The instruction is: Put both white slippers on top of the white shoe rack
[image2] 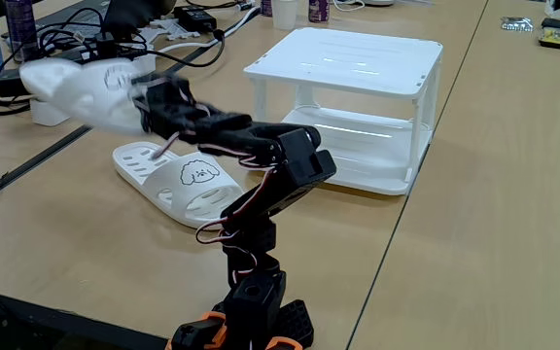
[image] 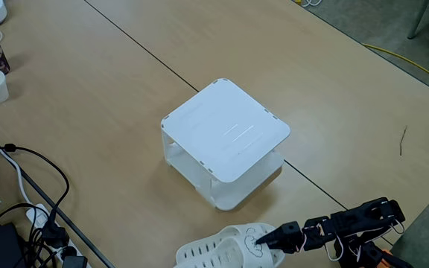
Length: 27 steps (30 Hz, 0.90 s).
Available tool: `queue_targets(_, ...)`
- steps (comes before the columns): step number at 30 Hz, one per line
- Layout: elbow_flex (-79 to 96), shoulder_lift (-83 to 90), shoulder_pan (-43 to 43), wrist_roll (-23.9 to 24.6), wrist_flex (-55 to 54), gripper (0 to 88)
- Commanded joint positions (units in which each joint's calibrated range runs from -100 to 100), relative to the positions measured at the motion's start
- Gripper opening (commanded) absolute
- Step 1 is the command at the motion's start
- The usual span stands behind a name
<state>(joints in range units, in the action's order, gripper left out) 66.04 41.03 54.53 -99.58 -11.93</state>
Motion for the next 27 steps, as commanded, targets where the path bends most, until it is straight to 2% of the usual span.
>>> queue_targets(1, -14.39, 0.41, -1.16, -0.42, 3.91, 0.8)
queue_targets(9, -31.53, -1.70, -11.28, -0.42, 17.88, 0.8)
queue_targets(18, -50.66, -16.59, -27.15, -0.42, 18.14, 0.8)
queue_targets(27, -63.47, -28.28, -33.81, -0.42, 18.40, 0.8)
